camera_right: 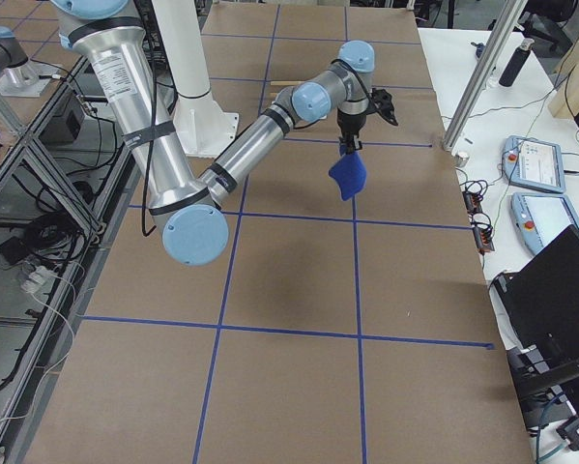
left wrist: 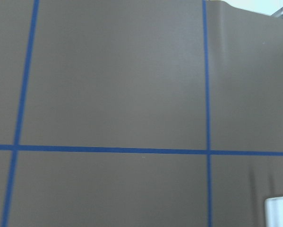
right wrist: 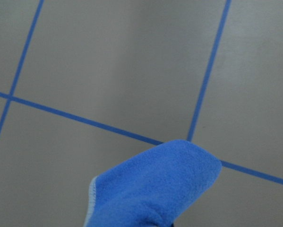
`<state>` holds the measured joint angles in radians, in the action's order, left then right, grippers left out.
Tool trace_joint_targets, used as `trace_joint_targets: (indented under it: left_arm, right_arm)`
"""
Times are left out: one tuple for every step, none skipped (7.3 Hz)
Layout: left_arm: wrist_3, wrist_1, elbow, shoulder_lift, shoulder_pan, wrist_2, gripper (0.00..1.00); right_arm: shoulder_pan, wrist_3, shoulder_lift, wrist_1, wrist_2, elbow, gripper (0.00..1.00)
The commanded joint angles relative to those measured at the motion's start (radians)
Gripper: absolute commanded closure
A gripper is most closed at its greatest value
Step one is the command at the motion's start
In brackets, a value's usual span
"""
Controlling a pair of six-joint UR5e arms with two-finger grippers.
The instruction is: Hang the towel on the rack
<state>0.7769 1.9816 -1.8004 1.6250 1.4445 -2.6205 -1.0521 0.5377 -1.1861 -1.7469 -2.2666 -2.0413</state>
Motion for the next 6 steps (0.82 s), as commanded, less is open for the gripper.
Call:
trace_joint_targets:
  left_arm:
    - [0.25,0.075,-0.002,0.103,-0.077,-0.003,0.03]
    - [0.301,0.202,0.001,0.137,-0.117,0.008,0.03]
    - [0.306,0.373,0.006,0.144,-0.189,0.11,0.05]
    - [0.394,0.467,-0.003,0.165,-0.287,0.235,0.05]
    - [0.688,0.468,0.012,0.272,-0.384,0.273,0.04]
    - [0.97,0.465,0.025,0.37,-0.467,0.316,0.03]
  right_arm:
    - [0.198,0.242,0.002,0.042,0.146,-0.135,1.0]
    - [0.264,0.33,0.013,0.071,0.204,-0.157,1.0]
    - [0.33,0.365,0.016,0.072,0.275,-0.184,1.0]
    - [0.384,0.386,0.017,0.073,0.327,-0.209,1.0]
    - [0.417,0.425,0.055,0.073,0.35,-0.214,1.0]
    - [0.455,0.43,0.075,0.073,0.392,-0.214,1.0]
